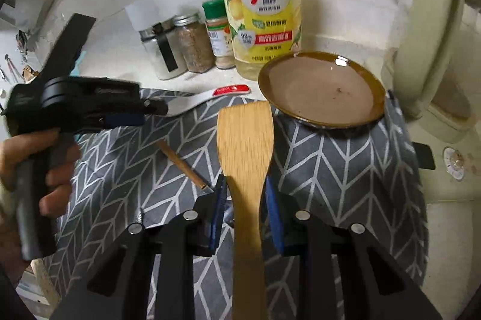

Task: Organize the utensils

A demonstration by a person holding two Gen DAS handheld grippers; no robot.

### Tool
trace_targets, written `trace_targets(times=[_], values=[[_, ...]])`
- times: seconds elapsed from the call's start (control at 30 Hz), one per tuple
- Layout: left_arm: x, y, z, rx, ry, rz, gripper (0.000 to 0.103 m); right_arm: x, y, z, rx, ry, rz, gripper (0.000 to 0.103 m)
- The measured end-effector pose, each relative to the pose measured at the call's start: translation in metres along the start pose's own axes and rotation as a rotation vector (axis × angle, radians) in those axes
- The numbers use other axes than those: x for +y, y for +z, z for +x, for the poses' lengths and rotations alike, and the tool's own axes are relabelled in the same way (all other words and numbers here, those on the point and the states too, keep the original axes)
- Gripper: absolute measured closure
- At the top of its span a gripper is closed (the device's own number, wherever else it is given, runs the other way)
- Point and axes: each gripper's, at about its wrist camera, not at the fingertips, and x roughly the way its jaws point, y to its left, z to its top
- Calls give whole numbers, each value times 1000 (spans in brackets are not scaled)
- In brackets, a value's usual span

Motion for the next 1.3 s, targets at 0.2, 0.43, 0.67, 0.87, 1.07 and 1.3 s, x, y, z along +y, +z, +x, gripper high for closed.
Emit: trace_targets(times=[0.2,0.43,0.67,0.87,1.07,1.3], values=[[-25,-6,0,35,-36,106,97,-1,-5,-12,-17,-9,7,77],[-39,-21,-50,17,-73,165,97,-2,-5,-17,-47,19,68,77],[-12,-29,-154,-90,-84,173,97,-4,6,-44,-59,101,219,102],[35,-32,-227,-168,-48,144,97,26,20,-43,-67,80,163,102],[64,-44,-265,-173,-63,134,97,9,7,-35,-65,0,205,59],[84,-53,-277,-179,-81,107,97,10,-23,-25,-37,-98,86,76]])
